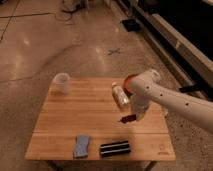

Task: Place the pepper in the ceramic cup

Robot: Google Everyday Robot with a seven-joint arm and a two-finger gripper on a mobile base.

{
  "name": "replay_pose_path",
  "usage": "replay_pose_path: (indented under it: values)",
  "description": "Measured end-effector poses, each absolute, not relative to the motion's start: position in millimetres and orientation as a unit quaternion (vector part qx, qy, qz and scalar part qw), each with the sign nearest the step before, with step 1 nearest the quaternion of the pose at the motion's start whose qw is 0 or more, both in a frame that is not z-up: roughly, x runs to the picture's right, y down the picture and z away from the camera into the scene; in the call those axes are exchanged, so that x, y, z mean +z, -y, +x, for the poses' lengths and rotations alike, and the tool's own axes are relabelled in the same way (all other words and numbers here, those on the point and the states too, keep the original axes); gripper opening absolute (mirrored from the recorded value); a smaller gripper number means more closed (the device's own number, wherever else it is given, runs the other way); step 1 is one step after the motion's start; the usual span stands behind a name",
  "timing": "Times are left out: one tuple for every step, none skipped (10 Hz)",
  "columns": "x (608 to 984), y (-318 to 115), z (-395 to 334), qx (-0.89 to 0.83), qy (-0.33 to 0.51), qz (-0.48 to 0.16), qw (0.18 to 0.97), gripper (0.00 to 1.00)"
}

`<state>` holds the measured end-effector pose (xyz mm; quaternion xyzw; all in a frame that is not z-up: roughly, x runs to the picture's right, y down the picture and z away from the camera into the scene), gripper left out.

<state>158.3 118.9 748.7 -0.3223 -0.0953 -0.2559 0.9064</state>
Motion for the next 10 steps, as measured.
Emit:
replay_pose_path:
  values:
    - [736,-108,152,-0.253,0.108,-0.320,0.907,0.00]
    - [727,-102,150,-0.248,0.117,-0.319,0.907,0.00]
    - [726,-102,151,-0.247,0.117,-0.320,0.907,0.00]
    - [726,-102,150,-0.248,0.118,-0.320,0.907,0.00]
    - [726,-102,149,-0.249,0.118,-0.319,0.907,0.00]
    - [726,-102,150,-0.248,0.118,-0.319,0.907,0.00]
    - [726,-102,151,-0.247,0.118,-0.319,0.907,0.00]
    - [726,-102,150,-0.248,0.118,-0.319,0.907,0.00]
    - [727,-100,148,-0.248,0.120,-0.318,0.907,0.00]
    - [727,-94,140,-0.250,0.124,-0.315,0.907,0.00]
